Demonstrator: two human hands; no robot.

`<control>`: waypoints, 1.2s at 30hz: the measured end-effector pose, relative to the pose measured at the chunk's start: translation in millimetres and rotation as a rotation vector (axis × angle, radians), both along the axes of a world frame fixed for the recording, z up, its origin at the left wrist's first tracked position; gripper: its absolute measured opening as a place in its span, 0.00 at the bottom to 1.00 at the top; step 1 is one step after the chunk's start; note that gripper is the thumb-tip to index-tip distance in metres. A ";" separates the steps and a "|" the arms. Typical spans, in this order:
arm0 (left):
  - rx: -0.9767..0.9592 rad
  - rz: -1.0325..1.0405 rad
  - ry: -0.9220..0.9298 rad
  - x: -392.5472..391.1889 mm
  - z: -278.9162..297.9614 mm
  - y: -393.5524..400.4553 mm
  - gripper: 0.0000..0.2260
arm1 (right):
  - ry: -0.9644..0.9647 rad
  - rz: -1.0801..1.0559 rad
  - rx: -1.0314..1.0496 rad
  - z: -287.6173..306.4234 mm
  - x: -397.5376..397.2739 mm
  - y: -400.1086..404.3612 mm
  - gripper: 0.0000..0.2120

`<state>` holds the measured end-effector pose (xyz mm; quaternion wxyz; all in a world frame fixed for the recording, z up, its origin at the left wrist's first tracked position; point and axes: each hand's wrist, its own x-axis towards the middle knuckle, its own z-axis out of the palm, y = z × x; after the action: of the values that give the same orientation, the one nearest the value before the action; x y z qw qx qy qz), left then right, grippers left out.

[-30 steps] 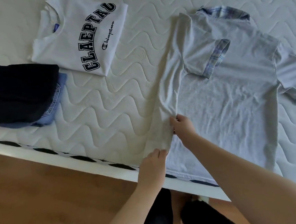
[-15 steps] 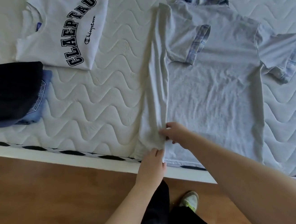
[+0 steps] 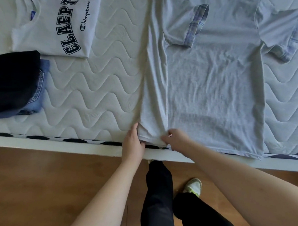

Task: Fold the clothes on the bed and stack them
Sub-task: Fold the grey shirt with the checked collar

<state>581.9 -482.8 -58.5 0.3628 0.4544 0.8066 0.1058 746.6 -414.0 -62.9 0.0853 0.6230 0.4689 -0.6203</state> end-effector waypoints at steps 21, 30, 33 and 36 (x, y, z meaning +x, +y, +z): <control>-0.156 -0.317 0.314 -13.9 2.6 -20.5 0.29 | -0.190 0.089 0.261 10.7 16.2 38.4 0.18; 0.003 -0.327 0.195 -24.2 16.4 76.9 0.21 | -0.003 -0.320 0.335 14.1 -18.9 141.0 0.10; 0.063 -0.352 0.167 -27.5 20.6 120.3 0.16 | 0.009 -0.379 0.334 10.8 -27.7 160.3 0.12; 0.089 -0.454 0.173 -33.8 20.9 152.7 0.15 | 0.038 -0.457 0.312 6.2 -32.6 178.7 0.18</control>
<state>548.1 -330.1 -37.6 0.2864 0.6472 0.7063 0.0178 714.0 -235.4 -56.7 -0.1628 0.7064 0.4075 -0.5553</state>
